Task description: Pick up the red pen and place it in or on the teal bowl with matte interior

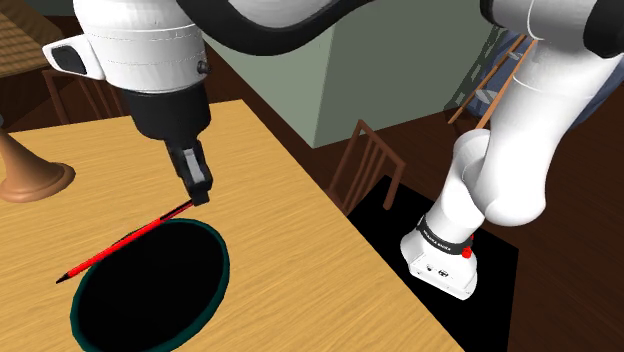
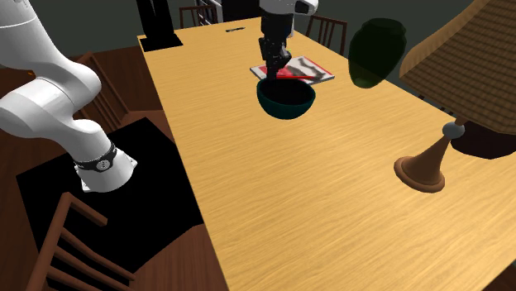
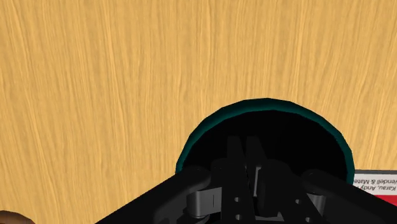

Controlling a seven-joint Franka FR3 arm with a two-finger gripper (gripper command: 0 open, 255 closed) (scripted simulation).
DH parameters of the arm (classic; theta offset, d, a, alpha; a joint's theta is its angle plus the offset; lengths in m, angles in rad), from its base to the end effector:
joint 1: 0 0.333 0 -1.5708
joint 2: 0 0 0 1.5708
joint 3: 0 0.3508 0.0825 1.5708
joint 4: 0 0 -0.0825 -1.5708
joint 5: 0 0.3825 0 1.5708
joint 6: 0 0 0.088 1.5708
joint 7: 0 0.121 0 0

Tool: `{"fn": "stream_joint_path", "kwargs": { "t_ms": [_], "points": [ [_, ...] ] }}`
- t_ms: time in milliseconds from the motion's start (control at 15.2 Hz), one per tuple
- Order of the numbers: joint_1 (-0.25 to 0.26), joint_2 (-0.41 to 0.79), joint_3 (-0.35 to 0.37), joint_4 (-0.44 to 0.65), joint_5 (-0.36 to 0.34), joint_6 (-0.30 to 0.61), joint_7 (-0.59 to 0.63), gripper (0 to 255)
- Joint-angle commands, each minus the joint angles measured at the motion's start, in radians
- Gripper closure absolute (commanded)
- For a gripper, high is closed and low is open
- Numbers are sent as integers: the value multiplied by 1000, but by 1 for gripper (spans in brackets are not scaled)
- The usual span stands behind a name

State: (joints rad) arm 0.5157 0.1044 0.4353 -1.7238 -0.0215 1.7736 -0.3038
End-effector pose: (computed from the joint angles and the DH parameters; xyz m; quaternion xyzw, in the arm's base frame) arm 0.3520 0.4722 0.5355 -0.8082 -0.5884 0.0249 0.0038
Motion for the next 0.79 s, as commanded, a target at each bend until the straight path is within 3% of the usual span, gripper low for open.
{"fn": "stream_joint_path", "kwargs": {
  "t_ms": [0,726],
  "points": [
    [21,-21,19,-20,9,1,40,255],
    [37,-5,30,-136,1,131,71,255]
  ]
}}
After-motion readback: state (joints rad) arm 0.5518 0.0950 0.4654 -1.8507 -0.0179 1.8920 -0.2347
